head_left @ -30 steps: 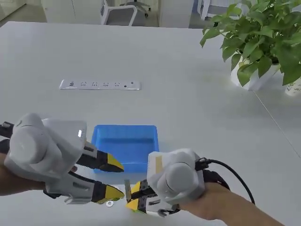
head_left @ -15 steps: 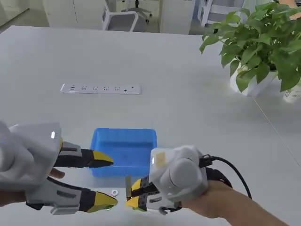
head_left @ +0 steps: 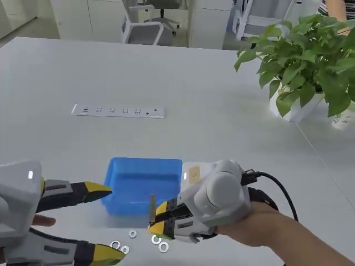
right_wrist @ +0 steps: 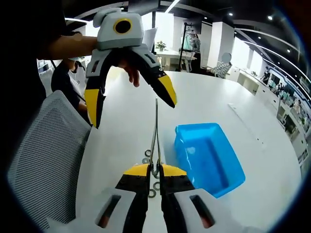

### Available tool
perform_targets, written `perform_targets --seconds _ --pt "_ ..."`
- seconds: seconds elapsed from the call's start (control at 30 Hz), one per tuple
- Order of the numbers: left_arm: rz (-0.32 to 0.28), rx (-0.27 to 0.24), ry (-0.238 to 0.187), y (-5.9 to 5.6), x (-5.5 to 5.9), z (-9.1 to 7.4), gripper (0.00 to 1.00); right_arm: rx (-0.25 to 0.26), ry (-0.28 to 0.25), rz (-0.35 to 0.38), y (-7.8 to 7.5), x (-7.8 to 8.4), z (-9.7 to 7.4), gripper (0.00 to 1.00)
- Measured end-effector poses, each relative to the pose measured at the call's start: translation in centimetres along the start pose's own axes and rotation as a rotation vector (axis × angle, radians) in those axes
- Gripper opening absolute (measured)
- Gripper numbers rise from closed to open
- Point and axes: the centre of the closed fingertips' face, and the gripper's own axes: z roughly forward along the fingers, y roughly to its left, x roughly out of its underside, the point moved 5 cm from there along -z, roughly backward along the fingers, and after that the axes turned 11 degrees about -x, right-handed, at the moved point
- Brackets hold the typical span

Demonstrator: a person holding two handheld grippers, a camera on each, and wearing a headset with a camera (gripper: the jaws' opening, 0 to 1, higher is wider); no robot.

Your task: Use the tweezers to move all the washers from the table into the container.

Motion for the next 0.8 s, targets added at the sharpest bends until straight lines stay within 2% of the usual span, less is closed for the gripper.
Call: perform_targets --seconds 0.4,0.57,0.8 --pt "-0.028 -0.027 -0.006 0.2 0.4 -0.1 0.84 0.011 -0.015 -0.018 -1.3 -1.4 -1.4 0.08" --pt "-0.041 -0.03 -0.011 0.3 0.4 -0.1 0.88 0.026 -0.031 -0.025 -2.3 -2.1 -1.9 0.08" --pt "-0.047 -0.039 -0.001 0.5 0.8 -0.1 0.94 0.04 -0.044 -0.024 -4.3 -2.2 -2.2 0.08"
